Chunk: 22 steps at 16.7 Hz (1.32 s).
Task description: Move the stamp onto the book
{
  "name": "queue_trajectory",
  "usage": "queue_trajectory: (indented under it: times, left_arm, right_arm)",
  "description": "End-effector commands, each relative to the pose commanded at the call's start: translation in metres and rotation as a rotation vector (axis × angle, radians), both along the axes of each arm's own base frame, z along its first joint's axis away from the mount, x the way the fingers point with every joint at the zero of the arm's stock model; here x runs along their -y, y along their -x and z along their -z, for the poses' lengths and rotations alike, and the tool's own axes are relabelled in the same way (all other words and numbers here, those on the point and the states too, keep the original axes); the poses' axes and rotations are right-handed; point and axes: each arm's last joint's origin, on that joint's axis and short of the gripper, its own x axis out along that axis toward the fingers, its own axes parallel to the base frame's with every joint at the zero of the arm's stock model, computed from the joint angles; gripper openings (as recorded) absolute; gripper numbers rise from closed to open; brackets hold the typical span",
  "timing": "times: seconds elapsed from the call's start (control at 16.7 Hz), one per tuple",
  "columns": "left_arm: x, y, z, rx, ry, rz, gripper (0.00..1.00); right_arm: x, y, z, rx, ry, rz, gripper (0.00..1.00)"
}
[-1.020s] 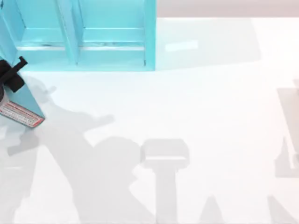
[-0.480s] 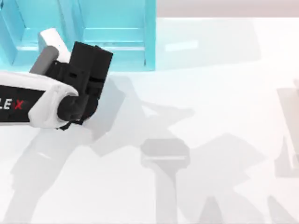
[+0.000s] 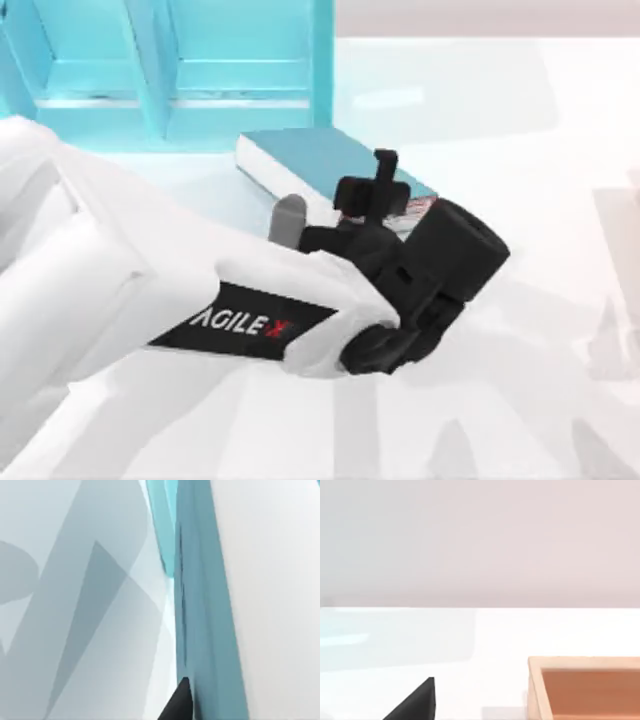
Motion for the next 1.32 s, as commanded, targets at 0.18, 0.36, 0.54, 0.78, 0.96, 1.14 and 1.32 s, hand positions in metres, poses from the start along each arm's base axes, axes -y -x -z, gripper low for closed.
queue_trajectory:
  times: [0.18,0.36,0.54,0.78,0.96,1.14,1.32]
  left_arm:
    - [0.035,0.026,-0.013,0.115,0.137,-0.023,0.0]
    - [0.047,0.036,-0.019,0.154,0.192,-0.029,0.0]
    - [0.047,0.036,-0.019,0.154,0.192,-0.029,0.0]
    - [0.046,0.04,-0.02,0.153,0.19,-0.029,0.0]
    - [0.047,0.041,-0.02,0.154,0.192,-0.029,0.0]
    - [0.046,0.04,-0.012,0.149,0.183,-0.03,0.0]
    - [0.046,0.04,0.0,0.148,0.184,-0.03,0.0]
  right_arm:
    - [0.0,0.0,0.0,0.0,0.0,0.0,1.0]
    - [0.0,0.0,0.0,0.0,0.0,0.0,1.0]
    - [0.0,0.0,0.0,0.0,0.0,0.0,1.0]
    - [0.0,0.0,0.0,0.0,0.0,0.0,1.0]
    - [0.0,0.0,0.0,0.0,0.0,0.0,1.0]
    - [0.0,0.0,0.0,0.0,0.0,0.0,1.0]
    - [0.0,0.0,0.0,0.0,0.0,0.0,1.0]
